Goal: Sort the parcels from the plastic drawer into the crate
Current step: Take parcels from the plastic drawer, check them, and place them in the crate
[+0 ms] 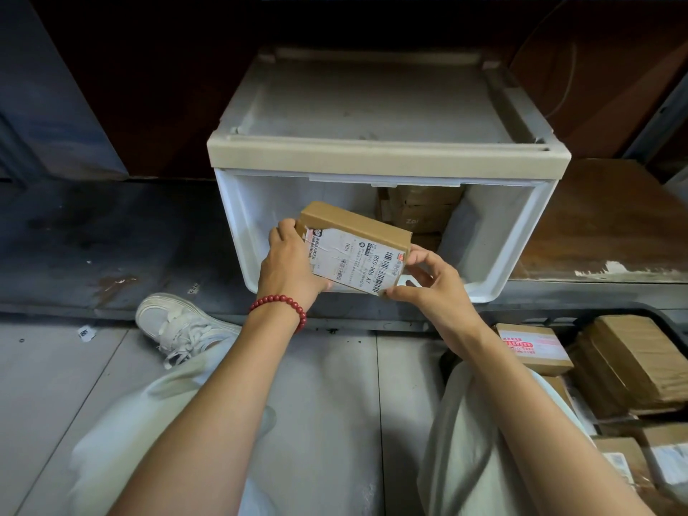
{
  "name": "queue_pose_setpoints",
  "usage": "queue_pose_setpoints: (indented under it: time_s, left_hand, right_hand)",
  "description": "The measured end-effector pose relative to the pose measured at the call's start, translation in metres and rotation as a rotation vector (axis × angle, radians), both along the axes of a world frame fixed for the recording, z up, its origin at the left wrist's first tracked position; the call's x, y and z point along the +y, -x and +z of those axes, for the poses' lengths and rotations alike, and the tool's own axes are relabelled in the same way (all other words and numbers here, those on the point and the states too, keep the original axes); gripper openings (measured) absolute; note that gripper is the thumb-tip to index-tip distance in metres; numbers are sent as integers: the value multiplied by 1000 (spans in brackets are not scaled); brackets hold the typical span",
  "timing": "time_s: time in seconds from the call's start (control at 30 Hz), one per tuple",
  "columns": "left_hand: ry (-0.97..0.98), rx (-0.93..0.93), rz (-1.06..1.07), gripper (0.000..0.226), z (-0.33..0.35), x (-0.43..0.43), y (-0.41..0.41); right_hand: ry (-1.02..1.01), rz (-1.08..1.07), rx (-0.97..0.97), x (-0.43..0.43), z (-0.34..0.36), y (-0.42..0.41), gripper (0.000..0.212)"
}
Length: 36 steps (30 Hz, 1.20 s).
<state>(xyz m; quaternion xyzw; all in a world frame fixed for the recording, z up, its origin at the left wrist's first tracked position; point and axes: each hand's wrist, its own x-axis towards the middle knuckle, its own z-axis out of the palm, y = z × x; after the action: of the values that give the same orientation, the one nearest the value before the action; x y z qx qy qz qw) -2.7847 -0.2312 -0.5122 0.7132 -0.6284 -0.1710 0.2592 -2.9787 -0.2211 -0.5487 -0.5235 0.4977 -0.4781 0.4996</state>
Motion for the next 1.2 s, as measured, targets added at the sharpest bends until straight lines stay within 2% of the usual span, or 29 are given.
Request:
queue_pose_setpoints:
  time_s: [0.23, 0.37, 0.53, 0.7, 0.83, 0.97, 1.1, 1.2]
  left_hand:
    - [54, 91, -67, 94, -3, 0, 1]
    - [55, 138, -101, 89, -5, -1, 3]
    - [98, 116, -133, 76, -9, -2, 2]
    - [131, 41, -143, 88, -8, -4, 3]
    - [135, 92, -136, 93, -9, -5, 4]
    - [100, 104, -123, 93, -9, -5, 4]
    - [99, 99, -104, 85, -9, -5, 4]
    - [116, 111, -86, 68, -10, -5, 3]
  right_hand:
    - [-185, -142, -137, -2, 1, 2, 45]
    - [-278, -205, -203, -5, 4, 4, 48]
    - [-352, -170, -172, -6, 1, 3, 46]
    - [-463, -155, -203, -6, 3, -2, 43]
    - [-497, -155, -181, -8, 4, -3, 35]
    - [-477, -155, -147, -9, 2, -2, 37]
    - [-445, -181, -147, -9, 0, -1, 45]
    - [-441, -207, -137, -10, 3, -1, 50]
